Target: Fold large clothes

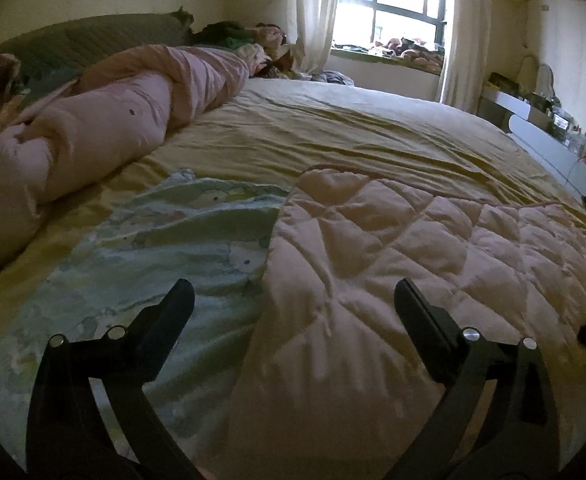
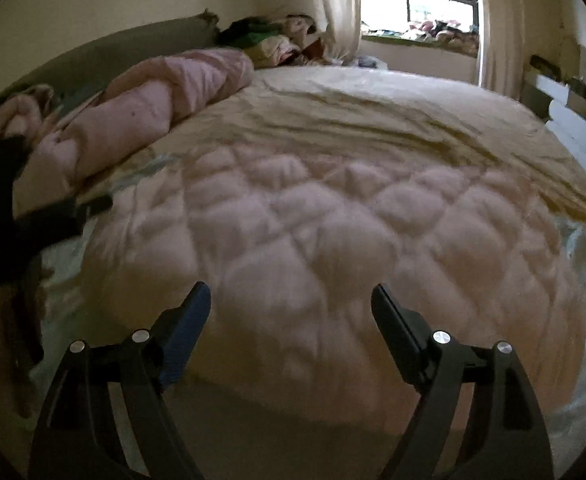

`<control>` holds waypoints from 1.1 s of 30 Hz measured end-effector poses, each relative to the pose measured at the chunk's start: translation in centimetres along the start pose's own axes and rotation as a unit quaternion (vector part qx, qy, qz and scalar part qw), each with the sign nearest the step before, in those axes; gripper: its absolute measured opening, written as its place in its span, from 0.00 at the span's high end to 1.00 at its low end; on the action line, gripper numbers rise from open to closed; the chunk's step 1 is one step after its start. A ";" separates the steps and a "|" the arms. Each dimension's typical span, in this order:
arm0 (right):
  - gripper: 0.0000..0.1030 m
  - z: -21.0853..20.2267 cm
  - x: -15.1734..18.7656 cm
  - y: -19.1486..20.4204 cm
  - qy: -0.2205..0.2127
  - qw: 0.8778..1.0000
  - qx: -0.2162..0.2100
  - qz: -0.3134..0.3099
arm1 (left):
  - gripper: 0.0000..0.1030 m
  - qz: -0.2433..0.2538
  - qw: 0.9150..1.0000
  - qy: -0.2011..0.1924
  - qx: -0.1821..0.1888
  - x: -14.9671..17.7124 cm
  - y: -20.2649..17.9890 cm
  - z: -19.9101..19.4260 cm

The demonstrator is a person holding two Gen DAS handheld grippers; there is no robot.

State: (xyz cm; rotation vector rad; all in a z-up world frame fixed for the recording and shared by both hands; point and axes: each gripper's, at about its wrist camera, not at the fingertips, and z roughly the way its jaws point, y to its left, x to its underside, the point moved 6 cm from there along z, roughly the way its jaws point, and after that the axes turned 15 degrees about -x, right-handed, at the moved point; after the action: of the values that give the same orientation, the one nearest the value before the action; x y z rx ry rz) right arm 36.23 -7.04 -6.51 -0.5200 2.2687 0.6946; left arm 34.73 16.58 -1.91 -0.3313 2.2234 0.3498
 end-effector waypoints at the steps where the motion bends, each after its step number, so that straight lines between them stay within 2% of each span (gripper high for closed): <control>1: 0.20 0.1 0.7 -0.3 0.004 1.000 0.000 0.009 | 0.09 0.001 1.000 0.001 -0.002 0.2 0.1 -0.3; 3: 0.16 1.0 2.7 -1.3 0.030 0.999 0.004 0.035 | 0.09 0.004 1.000 0.004 -0.003 1.1 0.1 -1.2; 4: 0.16 1.6 3.9 -2.2 0.057 0.997 0.010 0.050 | 0.09 0.005 1.000 0.002 -0.003 1.4 0.1 -1.8; 5: 0.16 1.7 4.7 -2.6 0.064 0.996 0.007 0.056 | 0.09 0.005 1.000 -0.002 -0.004 1.8 0.1 -2.5; 8: 0.16 -0.8 4.8 -2.3 0.028 0.998 -0.007 0.052 | 0.09 0.007 1.000 -0.014 -0.004 3.6 0.3 -5.1; 14: 0.11 -7.1 5.2 -4.2 -0.036 0.996 -0.003 0.084 | 0.09 -0.008 1.000 -0.022 -0.007 5.5 1.3 -8.8; 21: 0.09 -12.5 6.6 -6.3 -0.064 0.994 0.019 0.089 | 0.09 -0.011 1.000 -0.024 -0.013 6.6 1.7 -11.3; 29: 0.09 -16.0 9.1 -8.4 -0.082 0.990 0.041 0.103 | 0.09 0.010 0.999 -0.023 -0.043 8.0 1.2 -12.7; 33: 0.09 -17.3 10.1 -9.6 -0.086 0.988 0.051 0.115 | 0.09 0.016 0.999 -0.018 -0.046 8.7 1.0 -13.1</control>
State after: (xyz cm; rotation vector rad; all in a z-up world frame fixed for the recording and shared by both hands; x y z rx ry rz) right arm 25.92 -26.68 -6.36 -0.1441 2.2064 0.7017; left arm 19.78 11.82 -0.58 -0.3367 2.1831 0.4713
